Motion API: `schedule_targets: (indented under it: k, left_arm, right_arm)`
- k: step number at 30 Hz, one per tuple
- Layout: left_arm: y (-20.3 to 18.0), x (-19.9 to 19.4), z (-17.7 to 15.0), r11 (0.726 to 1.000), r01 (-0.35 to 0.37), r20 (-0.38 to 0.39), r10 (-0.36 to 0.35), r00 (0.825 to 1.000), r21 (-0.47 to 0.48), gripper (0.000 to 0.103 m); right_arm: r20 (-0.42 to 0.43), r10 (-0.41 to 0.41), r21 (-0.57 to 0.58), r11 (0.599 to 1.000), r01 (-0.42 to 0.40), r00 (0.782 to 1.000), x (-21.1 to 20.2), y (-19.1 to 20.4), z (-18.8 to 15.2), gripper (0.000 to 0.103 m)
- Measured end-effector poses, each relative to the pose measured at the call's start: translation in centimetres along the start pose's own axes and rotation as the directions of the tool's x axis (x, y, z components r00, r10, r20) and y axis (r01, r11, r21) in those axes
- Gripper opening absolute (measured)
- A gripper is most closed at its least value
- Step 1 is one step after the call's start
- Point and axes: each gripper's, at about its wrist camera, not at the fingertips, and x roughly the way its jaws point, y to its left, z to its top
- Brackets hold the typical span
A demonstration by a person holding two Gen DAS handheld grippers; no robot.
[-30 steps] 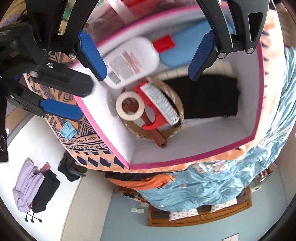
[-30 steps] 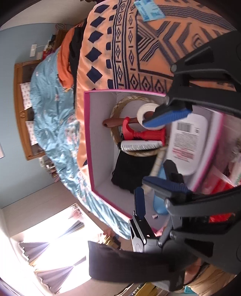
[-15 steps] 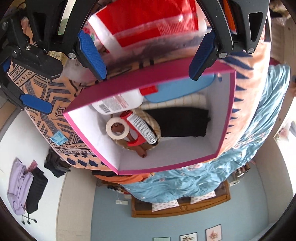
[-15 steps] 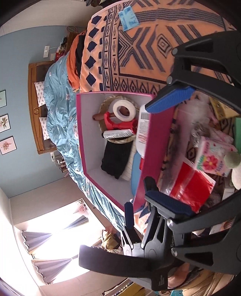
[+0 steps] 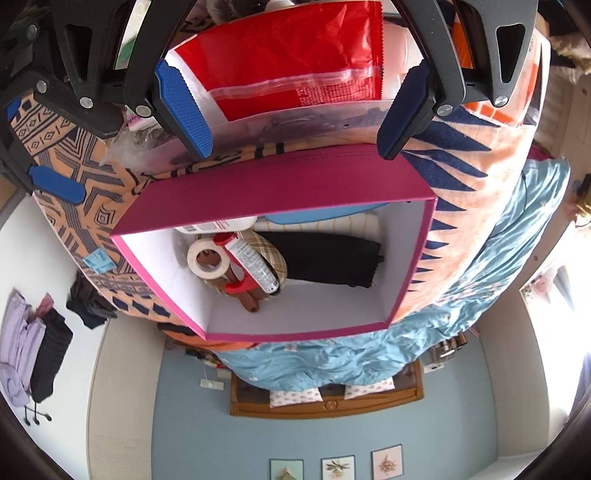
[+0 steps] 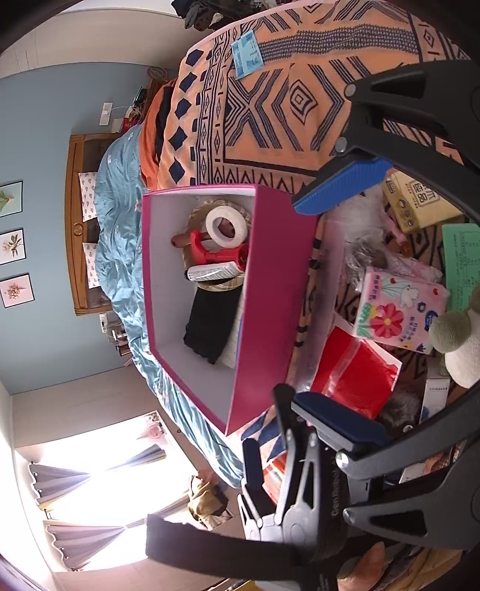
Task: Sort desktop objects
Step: 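Withdraw both grippers up and away from the pink box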
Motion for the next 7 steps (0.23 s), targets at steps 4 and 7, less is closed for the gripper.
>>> schedule_targets:
  k: [4, 7]
  left_arm:
    - [-0.03, 0.03, -0.49, 1.0, -0.008, 0.009, 0.008, 1.0, 0.0, 0.092]
    - [-0.17, 0.28, -0.89, 1.0, -0.028, -0.001, 0.028, 1.0, 0.002, 0.092]
  right_arm:
    - [0.008, -0.013, -0.003, 1.0, 0.013, 1.0, -0.09, 0.24, -0.2, 0.097]
    - [0.008, -0.019, -0.001, 1.0, 0.019, 1.0, -0.05, 0.31, -0.16, 0.098]
